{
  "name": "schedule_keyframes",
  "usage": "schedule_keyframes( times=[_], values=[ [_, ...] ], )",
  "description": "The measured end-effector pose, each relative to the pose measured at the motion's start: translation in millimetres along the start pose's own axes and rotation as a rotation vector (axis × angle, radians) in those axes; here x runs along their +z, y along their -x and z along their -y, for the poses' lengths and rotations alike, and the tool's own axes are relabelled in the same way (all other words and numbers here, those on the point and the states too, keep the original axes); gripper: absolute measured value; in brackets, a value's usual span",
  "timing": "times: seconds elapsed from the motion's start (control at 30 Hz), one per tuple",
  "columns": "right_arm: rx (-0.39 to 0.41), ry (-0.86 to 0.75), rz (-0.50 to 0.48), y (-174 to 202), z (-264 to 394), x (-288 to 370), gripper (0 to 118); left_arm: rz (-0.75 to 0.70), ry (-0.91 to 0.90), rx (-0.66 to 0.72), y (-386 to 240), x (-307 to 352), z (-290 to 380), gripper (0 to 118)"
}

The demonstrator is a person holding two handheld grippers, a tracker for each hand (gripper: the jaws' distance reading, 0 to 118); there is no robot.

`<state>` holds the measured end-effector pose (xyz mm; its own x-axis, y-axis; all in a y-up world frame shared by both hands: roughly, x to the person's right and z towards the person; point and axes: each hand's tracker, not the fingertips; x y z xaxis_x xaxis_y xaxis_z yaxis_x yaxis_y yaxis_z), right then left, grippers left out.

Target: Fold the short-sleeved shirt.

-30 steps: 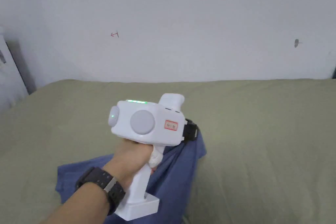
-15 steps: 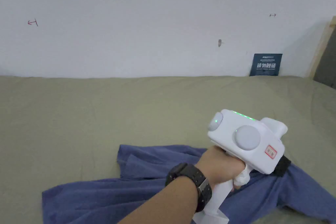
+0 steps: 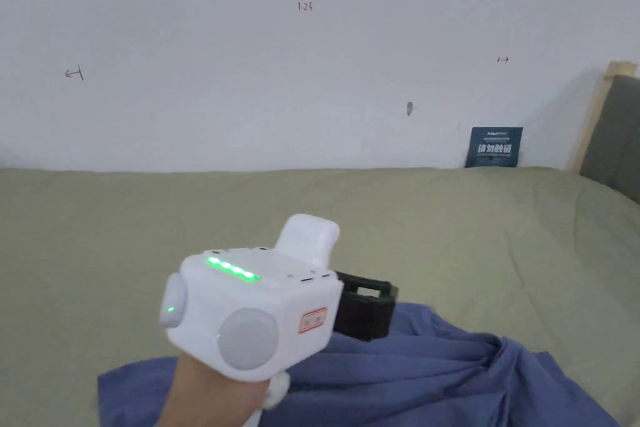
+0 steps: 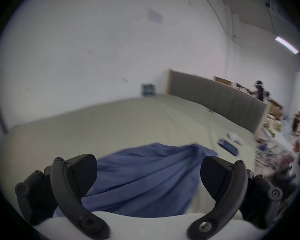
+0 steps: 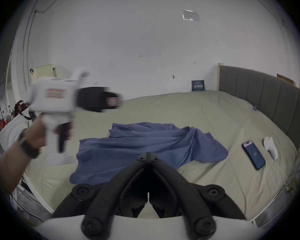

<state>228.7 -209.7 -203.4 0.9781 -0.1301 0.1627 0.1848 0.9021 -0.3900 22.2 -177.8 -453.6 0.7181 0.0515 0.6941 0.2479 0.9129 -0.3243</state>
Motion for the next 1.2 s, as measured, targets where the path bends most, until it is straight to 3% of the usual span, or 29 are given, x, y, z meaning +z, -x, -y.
schedule_keyframes(
  times=[0.13, 0.17, 0.23, 0.27, 0.43, 0.63, 0.67, 0.7, 0.73, 0.77, 0.87, 1.0, 1.07, 1.2],
  values=[
    [0.062, -0.041, 0.011, 9, -8, -10, 1, -0.289, -0.061, 0.070, 40, 103, 40, 113],
    [0.065, -0.048, 0.011, 11, -10, -13, 1, -0.340, -0.062, 0.100, 48, 127, 53, 91],
    [0.060, -0.053, -0.005, 15, -13, -20, 1, -0.446, -0.046, 0.157, 55, 162, 80, 12],
    [0.055, -0.051, -0.011, 17, -14, -23, 1, -0.498, -0.039, 0.171, 56, 176, 92, 0],
    [0.060, -0.030, -0.023, 26, -8, -34, 1, -0.598, -0.016, 0.323, 59, 224, 139, 0],
    [0.047, -0.012, -0.048, 28, -10, -38, 1, -0.535, 0.064, 0.352, 91, 192, 137, 1],
    [0.049, -0.013, -0.047, 27, -13, -40, 1, -0.520, 0.068, 0.360, 101, 179, 133, 15],
    [0.051, -0.016, -0.043, 25, -15, -43, 1, -0.514, 0.090, 0.379, 114, 162, 129, 44],
    [0.051, -0.017, -0.038, 23, -17, -45, 1, -0.506, 0.099, 0.389, 126, 148, 125, 86],
    [0.048, -0.014, -0.037, 19, -20, -48, 1, -0.493, 0.113, 0.410, 137, 130, 122, 118],
    [0.032, -0.005, -0.035, 9, -25, -55, 1, -0.375, 0.214, 0.394, 176, 73, 109, 117],
    [0.049, 0.013, 0.000, -6, -29, -65, 1, -0.391, 0.399, 0.260, 190, 0, 102, 117],
    [0.045, 0.020, 0.010, -14, -29, -69, 1, -0.299, 0.465, 0.269, 199, -22, 110, 117],
    [0.015, 0.052, 0.029, -28, -23, -77, 1, -0.270, 0.554, 0.281, 206, -68, 130, 116]
  ],
)
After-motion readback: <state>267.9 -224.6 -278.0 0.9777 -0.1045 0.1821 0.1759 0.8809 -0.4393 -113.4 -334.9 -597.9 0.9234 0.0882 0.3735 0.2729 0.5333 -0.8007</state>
